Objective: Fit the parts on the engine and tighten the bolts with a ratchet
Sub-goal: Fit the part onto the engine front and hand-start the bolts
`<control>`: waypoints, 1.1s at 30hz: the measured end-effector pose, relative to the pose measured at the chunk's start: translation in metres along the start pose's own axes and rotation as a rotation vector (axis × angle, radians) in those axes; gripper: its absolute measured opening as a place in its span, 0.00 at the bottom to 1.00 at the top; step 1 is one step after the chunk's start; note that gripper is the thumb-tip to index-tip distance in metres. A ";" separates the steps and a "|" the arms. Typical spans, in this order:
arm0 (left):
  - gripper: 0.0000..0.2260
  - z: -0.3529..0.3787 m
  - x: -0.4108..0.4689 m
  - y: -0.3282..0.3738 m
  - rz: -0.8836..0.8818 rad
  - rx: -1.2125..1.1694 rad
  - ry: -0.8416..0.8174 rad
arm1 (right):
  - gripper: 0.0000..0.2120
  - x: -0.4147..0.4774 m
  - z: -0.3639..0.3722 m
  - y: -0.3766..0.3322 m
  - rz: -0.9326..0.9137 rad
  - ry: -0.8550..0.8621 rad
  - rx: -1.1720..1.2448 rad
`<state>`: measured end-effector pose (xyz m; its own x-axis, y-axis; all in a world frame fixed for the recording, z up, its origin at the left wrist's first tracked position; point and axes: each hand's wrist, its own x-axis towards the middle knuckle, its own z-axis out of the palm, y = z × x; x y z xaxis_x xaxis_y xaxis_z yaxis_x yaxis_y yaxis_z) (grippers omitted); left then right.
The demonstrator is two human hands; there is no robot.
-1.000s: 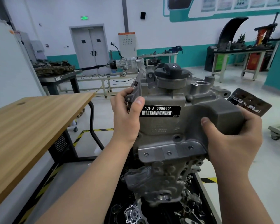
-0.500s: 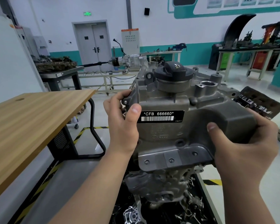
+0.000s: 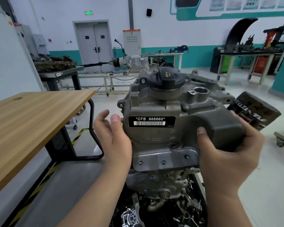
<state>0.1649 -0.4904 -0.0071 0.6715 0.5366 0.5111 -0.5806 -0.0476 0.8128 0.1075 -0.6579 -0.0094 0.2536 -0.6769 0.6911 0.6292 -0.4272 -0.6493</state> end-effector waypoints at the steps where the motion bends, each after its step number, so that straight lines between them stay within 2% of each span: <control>1: 0.14 -0.012 -0.012 -0.011 -0.119 0.052 0.040 | 0.30 -0.001 0.002 -0.003 -0.014 -0.014 -0.014; 3: 0.13 -0.037 -0.034 -0.039 -0.517 0.175 0.078 | 0.31 -0.003 0.007 -0.008 -0.048 -0.036 -0.069; 4: 0.17 -0.045 -0.042 -0.052 -0.784 0.216 0.052 | 0.32 -0.005 0.009 -0.009 -0.061 -0.043 -0.090; 6: 0.25 -0.045 -0.049 -0.057 -1.244 0.111 -0.045 | 0.33 -0.009 0.012 -0.011 -0.068 -0.053 -0.108; 7: 0.26 -0.040 -0.050 -0.055 -1.383 -0.002 -0.084 | 0.33 -0.010 0.014 -0.011 -0.071 -0.055 -0.111; 9: 0.25 -0.025 -0.053 -0.059 -1.521 -0.145 -0.096 | 0.33 -0.008 0.014 -0.009 -0.060 -0.056 -0.102; 12: 0.30 -0.016 -0.056 -0.076 -1.647 -0.091 -0.051 | 0.32 -0.004 0.010 -0.004 0.005 -0.065 -0.081; 16: 0.30 -0.022 -0.054 -0.108 -1.736 -0.144 -0.005 | 0.31 -0.001 0.006 0.001 0.040 -0.065 -0.068; 19: 0.23 -0.026 -0.068 -0.130 -1.567 -0.195 0.021 | 0.32 0.001 0.003 0.003 0.035 -0.038 -0.065; 20: 0.23 -0.026 -0.072 -0.134 -1.511 -0.161 0.024 | 0.32 0.003 0.002 0.004 0.041 -0.038 -0.060; 24: 0.35 -0.015 -0.066 -0.145 -1.486 -0.026 0.077 | 0.32 0.006 -0.005 0.007 0.057 -0.041 -0.050; 29: 0.39 -0.020 -0.071 -0.139 -1.407 0.283 0.061 | 0.27 0.023 -0.017 0.021 0.159 0.001 -0.103; 33: 0.40 -0.022 -0.072 -0.135 -1.357 0.375 -0.026 | 0.25 0.037 -0.017 0.028 0.203 -0.060 -0.115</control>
<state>0.1847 -0.5044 -0.1593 0.6125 0.3298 -0.7184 0.6696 0.2664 0.6932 0.1220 -0.7054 -0.0075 0.4119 -0.7201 0.5585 0.4739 -0.3542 -0.8062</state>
